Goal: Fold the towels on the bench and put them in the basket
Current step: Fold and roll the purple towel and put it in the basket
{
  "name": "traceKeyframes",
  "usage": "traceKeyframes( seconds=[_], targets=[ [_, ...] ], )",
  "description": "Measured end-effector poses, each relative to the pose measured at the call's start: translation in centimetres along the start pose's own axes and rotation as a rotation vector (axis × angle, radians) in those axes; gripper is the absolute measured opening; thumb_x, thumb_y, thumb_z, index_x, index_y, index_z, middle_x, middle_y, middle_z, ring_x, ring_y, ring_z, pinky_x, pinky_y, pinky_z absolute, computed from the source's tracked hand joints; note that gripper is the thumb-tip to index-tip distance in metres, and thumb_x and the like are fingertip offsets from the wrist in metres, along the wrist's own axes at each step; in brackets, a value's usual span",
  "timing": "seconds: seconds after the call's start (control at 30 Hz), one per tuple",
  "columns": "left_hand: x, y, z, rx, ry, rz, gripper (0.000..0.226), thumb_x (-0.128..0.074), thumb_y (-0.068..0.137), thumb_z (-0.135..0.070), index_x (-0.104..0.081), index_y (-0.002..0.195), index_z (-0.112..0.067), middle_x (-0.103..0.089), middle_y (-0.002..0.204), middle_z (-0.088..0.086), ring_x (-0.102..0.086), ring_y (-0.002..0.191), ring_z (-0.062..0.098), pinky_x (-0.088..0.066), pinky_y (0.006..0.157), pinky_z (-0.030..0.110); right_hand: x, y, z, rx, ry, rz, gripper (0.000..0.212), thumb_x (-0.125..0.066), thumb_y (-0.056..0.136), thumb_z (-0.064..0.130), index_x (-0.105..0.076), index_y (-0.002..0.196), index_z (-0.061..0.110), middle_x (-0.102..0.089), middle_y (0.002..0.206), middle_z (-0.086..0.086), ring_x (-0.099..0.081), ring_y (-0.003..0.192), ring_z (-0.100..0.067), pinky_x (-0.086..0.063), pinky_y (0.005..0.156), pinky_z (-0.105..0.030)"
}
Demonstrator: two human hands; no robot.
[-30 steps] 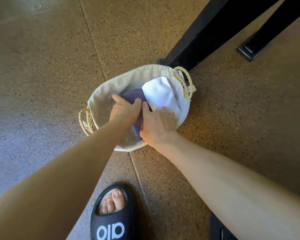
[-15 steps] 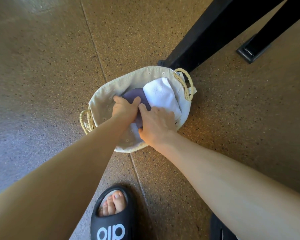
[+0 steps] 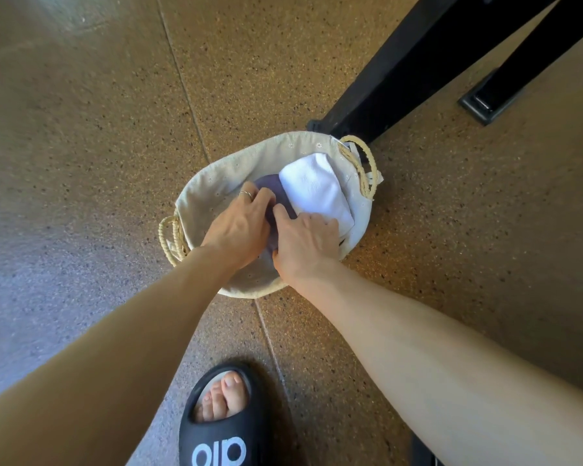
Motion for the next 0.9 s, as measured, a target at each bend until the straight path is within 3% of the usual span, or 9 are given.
traceKeyframes(
  seconds=[0.17, 0.3, 0.4, 0.47, 0.57, 0.67, 0.73, 0.83, 0.9],
  targets=[
    [0.0, 1.2, 0.1, 0.006, 0.145, 0.108, 0.02, -0.049, 0.102, -0.016, -0.05, 0.122, -0.014, -0.043, 0.116, 0.012, -0.052, 0.083, 0.027, -0.048, 0.068, 0.045, 0.0, 0.1, -0.2, -0.032, -0.014, 0.025, 0.046, -0.063, 0.091, 0.03, -0.04, 0.131, 0.027, -0.063, 0.106, -0.005, -0.059, 0.105, -0.03, -0.027, 0.077, -0.037],
    [0.4, 2.3, -0.8, -0.063, 0.325, 0.281, 0.03, -0.038, 0.097, -0.026, -0.052, 0.124, -0.024, -0.049, 0.124, 0.005, -0.06, 0.109, 0.029, -0.049, 0.078, 0.039, 0.7, -0.8, -0.4, -0.019, 0.061, 0.109, 0.045, -0.06, 0.093, 0.032, -0.043, 0.134, 0.022, -0.06, 0.118, -0.012, -0.056, 0.115, -0.033, -0.037, 0.09, -0.038],
    [3.3, 2.1, -3.9, -0.021, 0.399, 0.33, 0.033, -0.047, 0.094, -0.01, -0.048, 0.126, -0.019, -0.049, 0.121, 0.01, -0.061, 0.108, 0.034, -0.047, 0.078, 0.039, 3.3, -3.1, -1.3, 0.052, 0.2, 0.185, 0.052, -0.056, 0.097, 0.024, -0.039, 0.145, 0.018, -0.055, 0.125, -0.014, -0.052, 0.12, -0.034, -0.042, 0.093, -0.039],
    [6.1, 1.9, -7.0, -0.053, 0.484, 0.315, 0.038, -0.049, 0.096, -0.003, -0.041, 0.132, -0.01, -0.05, 0.122, 0.017, -0.061, 0.111, 0.038, -0.047, 0.08, 0.042, 6.5, -5.2, -2.6, 0.082, 0.198, 0.139, 0.048, -0.052, 0.099, 0.018, -0.041, 0.146, 0.017, -0.055, 0.128, -0.012, -0.051, 0.121, -0.032, -0.043, 0.092, -0.04],
    [11.0, 0.4, -12.7, -0.142, 0.498, 0.406, 0.034, -0.049, 0.1, -0.012, -0.039, 0.133, -0.01, -0.055, 0.126, 0.017, -0.057, 0.115, 0.035, -0.046, 0.085, 0.041, 12.9, -8.6, -4.9, 0.076, 0.119, 0.016, 0.042, -0.051, 0.097, 0.01, -0.05, 0.139, 0.017, -0.058, 0.129, -0.01, -0.057, 0.119, -0.032, -0.049, 0.093, -0.042],
    [16.3, -2.9, -19.3, -0.202, 0.537, 0.449, 0.019, -0.049, 0.099, -0.021, -0.047, 0.118, -0.017, -0.058, 0.117, 0.011, -0.059, 0.105, 0.032, -0.051, 0.085, 0.042, 20.5, -13.4, -7.6, 0.04, 0.083, -0.088, 0.038, -0.051, 0.097, 0.006, -0.055, 0.133, 0.016, -0.06, 0.125, -0.01, -0.057, 0.115, -0.03, -0.051, 0.096, -0.044],
    [19.2, -4.8, -23.6, -0.245, 0.519, 0.432, 0.008, -0.051, 0.098, -0.022, -0.053, 0.103, -0.016, -0.061, 0.105, 0.01, -0.058, 0.088, 0.026, -0.052, 0.075, 0.037, 24.7, -15.8, -9.0, 0.039, 0.117, -0.147, 0.038, -0.051, 0.096, 0.004, -0.055, 0.133, 0.014, -0.061, 0.123, -0.01, -0.059, 0.112, -0.028, -0.051, 0.095, -0.044],
    [23.4, -9.4, -32.4, -0.332, 0.437, 0.362, 0.022, -0.049, 0.1, -0.018, -0.052, 0.079, -0.013, -0.055, 0.078, 0.007, -0.047, 0.064, 0.016, -0.036, 0.055, 0.019, 30.6, -21.9, -10.5, 0.014, 0.246, -0.237, 0.027, -0.05, 0.098, 0.009, -0.057, 0.123, 0.014, -0.065, 0.118, -0.009, -0.063, 0.104, -0.029, -0.053, 0.092, -0.046],
    [25.3, -12.6, -37.8, -0.4, 0.363, 0.339, 0.026, -0.046, 0.102, -0.013, -0.054, 0.077, -0.01, -0.055, 0.075, 0.007, -0.051, 0.067, 0.018, -0.036, 0.057, 0.018, 33.9, -25.9, -11.4, -0.018, 0.347, -0.326, 0.016, -0.052, 0.097, 0.011, -0.059, 0.11, 0.012, -0.067, 0.107, -0.005, -0.063, 0.097, -0.026, -0.053, 0.086, -0.043]
  ],
)
Point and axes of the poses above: each hand's wrist, its own y-axis towards the middle knuckle, its own x-axis out of the back of the hand, z = x × y, the point moved 5 cm from there along y, towards the middle knuckle
